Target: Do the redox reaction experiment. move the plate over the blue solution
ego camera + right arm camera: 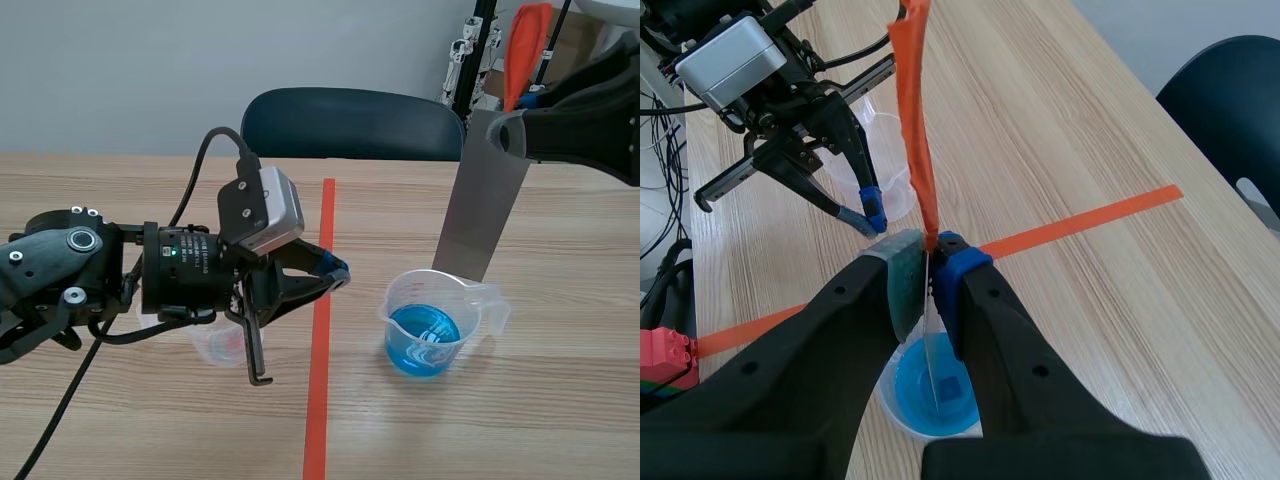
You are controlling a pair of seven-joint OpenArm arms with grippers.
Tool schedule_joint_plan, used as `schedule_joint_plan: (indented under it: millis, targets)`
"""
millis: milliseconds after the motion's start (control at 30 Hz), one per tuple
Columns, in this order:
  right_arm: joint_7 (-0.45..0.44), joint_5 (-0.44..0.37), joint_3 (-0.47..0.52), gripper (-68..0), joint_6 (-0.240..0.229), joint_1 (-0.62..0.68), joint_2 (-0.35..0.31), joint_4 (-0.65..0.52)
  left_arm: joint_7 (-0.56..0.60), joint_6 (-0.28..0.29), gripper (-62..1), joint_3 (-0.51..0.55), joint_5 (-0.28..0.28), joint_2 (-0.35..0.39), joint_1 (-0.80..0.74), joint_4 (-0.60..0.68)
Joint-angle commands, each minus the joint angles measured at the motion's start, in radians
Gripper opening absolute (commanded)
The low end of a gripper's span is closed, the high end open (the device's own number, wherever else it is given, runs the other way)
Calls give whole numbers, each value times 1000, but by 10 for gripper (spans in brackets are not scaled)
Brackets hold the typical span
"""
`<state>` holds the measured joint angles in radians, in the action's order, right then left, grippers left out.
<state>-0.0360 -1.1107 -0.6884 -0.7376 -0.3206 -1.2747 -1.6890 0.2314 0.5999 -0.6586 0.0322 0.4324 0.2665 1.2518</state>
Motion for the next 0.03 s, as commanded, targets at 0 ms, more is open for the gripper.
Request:
schedule_joint_plan:
  millis: [0]
  targets:
    - [-15,-18,15,-669,-8,-19,-13,-12,11,-2,-569,6,-14,-5,14,21]
